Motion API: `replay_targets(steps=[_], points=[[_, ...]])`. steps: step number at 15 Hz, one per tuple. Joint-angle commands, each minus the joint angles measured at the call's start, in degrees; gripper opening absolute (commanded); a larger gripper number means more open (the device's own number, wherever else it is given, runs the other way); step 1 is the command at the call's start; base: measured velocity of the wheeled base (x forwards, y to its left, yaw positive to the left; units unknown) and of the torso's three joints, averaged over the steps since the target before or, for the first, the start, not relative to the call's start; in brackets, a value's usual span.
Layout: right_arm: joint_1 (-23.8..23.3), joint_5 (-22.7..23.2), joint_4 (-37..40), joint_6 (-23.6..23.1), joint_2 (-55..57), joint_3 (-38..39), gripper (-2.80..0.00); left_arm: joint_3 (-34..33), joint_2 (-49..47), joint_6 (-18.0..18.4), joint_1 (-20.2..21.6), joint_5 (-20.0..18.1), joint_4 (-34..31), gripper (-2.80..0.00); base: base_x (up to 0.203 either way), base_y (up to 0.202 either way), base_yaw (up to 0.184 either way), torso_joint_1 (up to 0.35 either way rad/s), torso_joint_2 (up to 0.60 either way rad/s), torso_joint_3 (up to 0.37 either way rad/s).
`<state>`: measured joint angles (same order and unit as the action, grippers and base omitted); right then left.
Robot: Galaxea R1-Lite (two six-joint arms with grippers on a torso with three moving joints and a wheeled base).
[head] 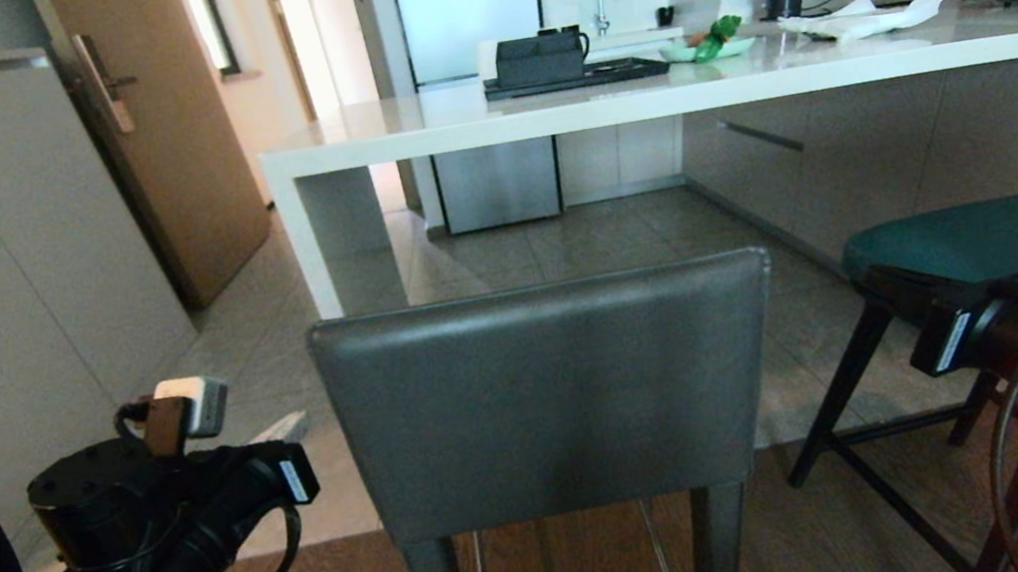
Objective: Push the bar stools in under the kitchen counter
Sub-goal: Push the gray chair back under the dining table
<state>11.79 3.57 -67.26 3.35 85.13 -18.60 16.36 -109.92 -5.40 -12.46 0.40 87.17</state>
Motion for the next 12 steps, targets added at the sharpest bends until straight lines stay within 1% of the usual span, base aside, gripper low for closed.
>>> replay_targets(steps=[1,4,7,10,12], points=[[-0.1,0.0,-1.7,0.0,3.5,-0.2,-2.80,0.6,-0.5,0.0,-0.2,-0.1,0.5,-2.80,0.000,0.000,0.000,0.000,0.00,0.000],[0.0,-0.6,-3.6,-0.1,6.8,-0.7,-2.80,1.6,-1.3,0.0,0.0,0.0,0.5,-2.80,0.000,0.000,0.000,0.000,0.00,0.000],[0.0,-1.0,-9.3,-0.8,11.2,-1.1,-2.80,3.9,-3.1,-0.1,0.0,0.0,0.5,-2.80,0.000,0.000,0.000,0.000,0.00,0.000],[0.4,-1.2,-10.1,-1.5,12.4,-2.1,-2.80,5.9,-4.8,-0.1,-0.3,0.7,0.5,-2.80,0.000,0.000,0.000,0.000,0.00,0.000],[2.2,-1.0,-10.2,-1.8,13.1,-2.5,-2.80,6.9,-5.3,-0.2,-1.2,0.7,0.5,-2.80,0.000,0.000,0.000,0.000,0.00,0.000]])
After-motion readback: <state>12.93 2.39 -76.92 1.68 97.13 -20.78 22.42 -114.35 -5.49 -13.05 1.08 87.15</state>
